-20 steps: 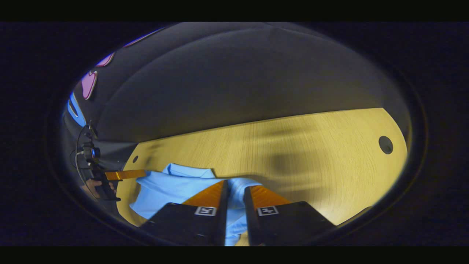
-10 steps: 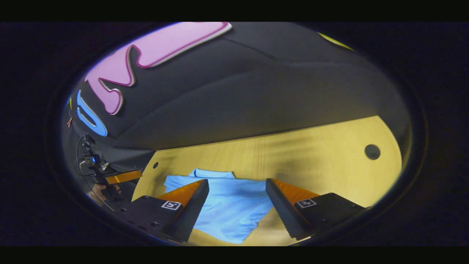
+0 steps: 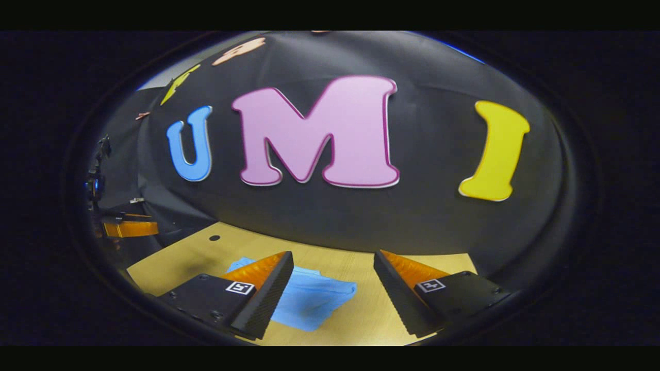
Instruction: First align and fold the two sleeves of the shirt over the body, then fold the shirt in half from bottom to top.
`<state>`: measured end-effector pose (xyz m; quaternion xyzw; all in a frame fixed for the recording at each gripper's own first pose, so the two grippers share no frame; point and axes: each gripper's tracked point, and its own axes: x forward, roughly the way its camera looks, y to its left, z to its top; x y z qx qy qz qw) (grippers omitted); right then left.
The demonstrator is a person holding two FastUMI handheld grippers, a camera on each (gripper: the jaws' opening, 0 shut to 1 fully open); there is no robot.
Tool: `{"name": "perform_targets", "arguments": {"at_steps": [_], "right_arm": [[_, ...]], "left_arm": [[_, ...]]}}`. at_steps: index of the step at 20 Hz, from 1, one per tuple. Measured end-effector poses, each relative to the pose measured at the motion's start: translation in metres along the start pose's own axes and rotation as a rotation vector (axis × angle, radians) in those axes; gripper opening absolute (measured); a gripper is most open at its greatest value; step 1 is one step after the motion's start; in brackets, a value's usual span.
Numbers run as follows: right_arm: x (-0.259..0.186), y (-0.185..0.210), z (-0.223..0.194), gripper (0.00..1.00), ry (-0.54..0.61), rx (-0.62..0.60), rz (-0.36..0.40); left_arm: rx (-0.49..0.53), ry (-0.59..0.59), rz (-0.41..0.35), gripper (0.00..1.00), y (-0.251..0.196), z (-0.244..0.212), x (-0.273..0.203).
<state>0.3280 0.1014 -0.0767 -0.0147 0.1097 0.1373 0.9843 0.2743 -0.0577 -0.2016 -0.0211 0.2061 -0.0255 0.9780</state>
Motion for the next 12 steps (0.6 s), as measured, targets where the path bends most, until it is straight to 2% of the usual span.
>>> {"name": "perform_targets", "arguments": {"at_steps": [1,2,4,5,6,7,10,12], "right_arm": [[-0.026,0.012,0.006,0.98,-0.025,-0.005,-0.019],[-0.070,0.034,0.015,0.98,-0.061,-0.009,-0.038],[-0.121,0.055,0.022,0.98,-0.098,-0.030,-0.064],[-0.168,0.077,0.026,0.96,-0.118,-0.029,-0.077],[-0.194,0.089,0.032,0.92,-0.145,-0.024,-0.079],[-0.217,0.098,0.034,0.96,-0.170,-0.027,-0.086],[-0.283,0.119,0.035,0.97,-0.202,-0.045,-0.118],[-0.309,0.128,0.035,0.97,-0.213,-0.037,-0.123]], "left_arm": [[0.004,-0.028,0.005,0.97,-0.007,-0.001,-0.025],[0.008,-0.075,-0.006,0.97,-0.019,-0.002,-0.065],[0.019,-0.098,-0.022,0.97,-0.027,-0.010,-0.117],[0.023,-0.093,-0.039,0.97,-0.030,-0.021,-0.146],[0.024,-0.109,-0.056,0.97,-0.034,-0.024,-0.176],[0.025,-0.122,-0.063,0.97,-0.034,-0.025,-0.193],[0.019,-0.152,-0.064,0.97,-0.034,-0.025,-0.237],[0.003,-0.162,-0.072,0.97,-0.040,-0.023,-0.254]]}}
